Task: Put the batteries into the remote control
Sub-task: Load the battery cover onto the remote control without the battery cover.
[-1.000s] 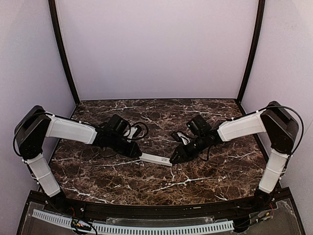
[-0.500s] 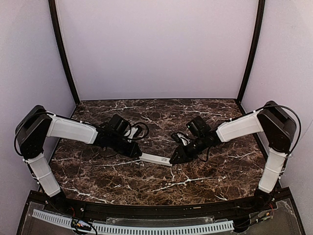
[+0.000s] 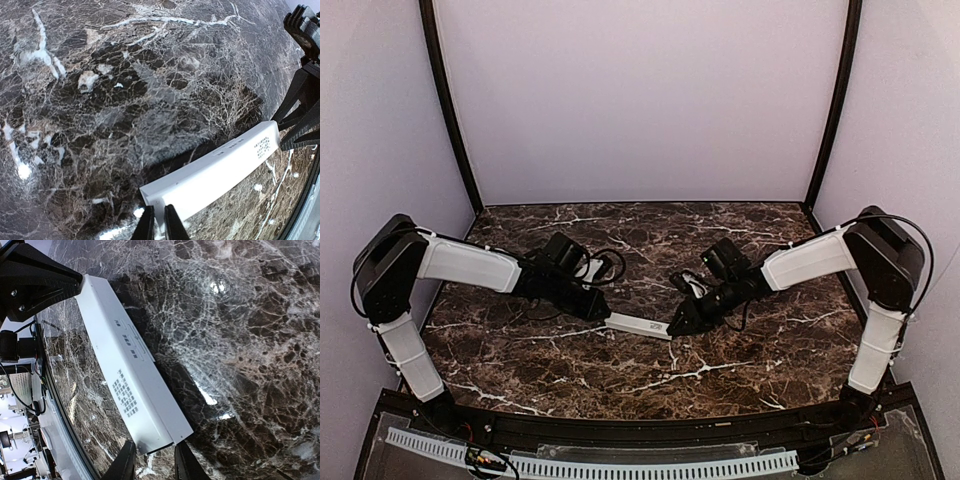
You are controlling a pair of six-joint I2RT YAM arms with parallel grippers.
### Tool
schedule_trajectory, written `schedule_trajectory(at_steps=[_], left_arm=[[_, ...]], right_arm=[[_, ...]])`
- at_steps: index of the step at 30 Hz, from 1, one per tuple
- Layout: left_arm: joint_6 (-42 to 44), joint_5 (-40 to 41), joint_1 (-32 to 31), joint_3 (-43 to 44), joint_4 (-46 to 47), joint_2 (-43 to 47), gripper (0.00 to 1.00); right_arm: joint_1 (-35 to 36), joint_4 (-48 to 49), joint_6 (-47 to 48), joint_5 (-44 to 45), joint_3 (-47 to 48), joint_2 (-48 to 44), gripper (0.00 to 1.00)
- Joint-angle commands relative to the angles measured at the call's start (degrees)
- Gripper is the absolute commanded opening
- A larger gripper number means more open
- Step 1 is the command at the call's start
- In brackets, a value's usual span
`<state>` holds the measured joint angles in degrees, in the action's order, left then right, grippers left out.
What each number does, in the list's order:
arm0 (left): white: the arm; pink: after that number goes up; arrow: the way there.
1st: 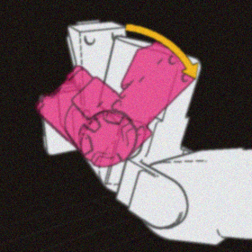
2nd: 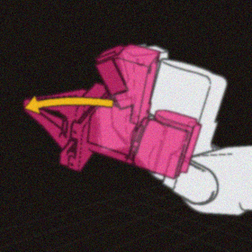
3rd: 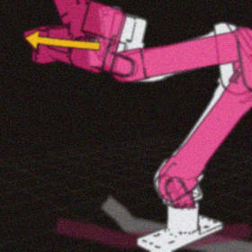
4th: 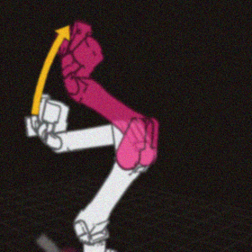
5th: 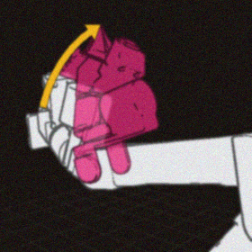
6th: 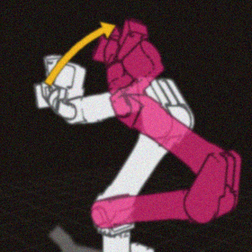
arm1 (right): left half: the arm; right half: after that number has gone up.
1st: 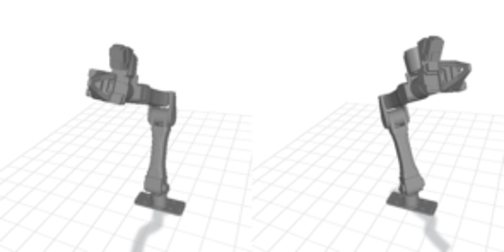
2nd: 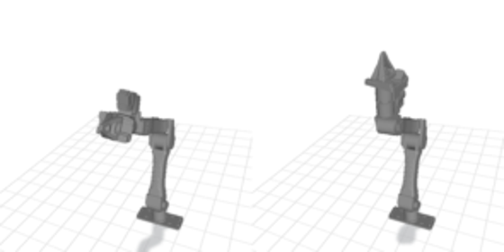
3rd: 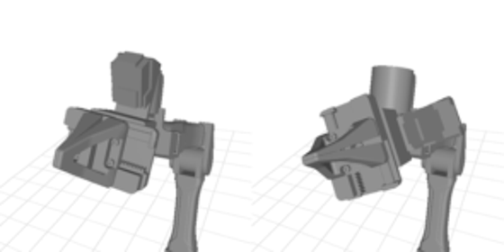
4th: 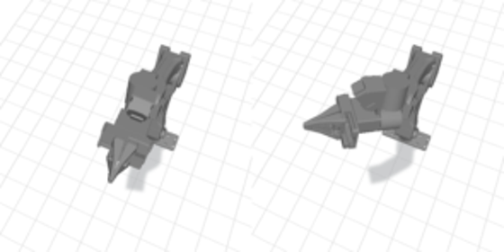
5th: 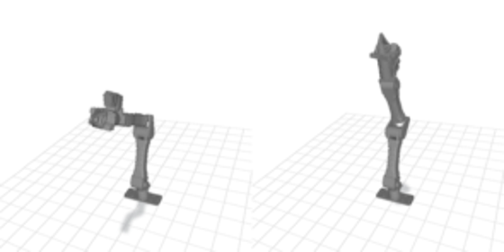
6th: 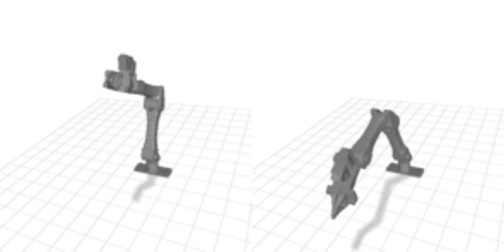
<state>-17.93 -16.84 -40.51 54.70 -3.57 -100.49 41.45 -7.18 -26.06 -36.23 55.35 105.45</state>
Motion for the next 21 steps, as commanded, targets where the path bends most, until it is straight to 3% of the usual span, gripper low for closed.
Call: schedule_trajectory(at_steps=[1,21], left_arm=[[1.2,-0.4,-0.8,0.9,-2.9,-1.1,0.07],[2.0,-3.6,-2.2,1.6,-3.7,-2.6,0.05]], right_arm=[[-0.3,2.2,-0.1,-0.3,-0.7,1.4,0.26],[-0.5,2.6,0.0,-0.6,-0.6,2.1,0.19]])
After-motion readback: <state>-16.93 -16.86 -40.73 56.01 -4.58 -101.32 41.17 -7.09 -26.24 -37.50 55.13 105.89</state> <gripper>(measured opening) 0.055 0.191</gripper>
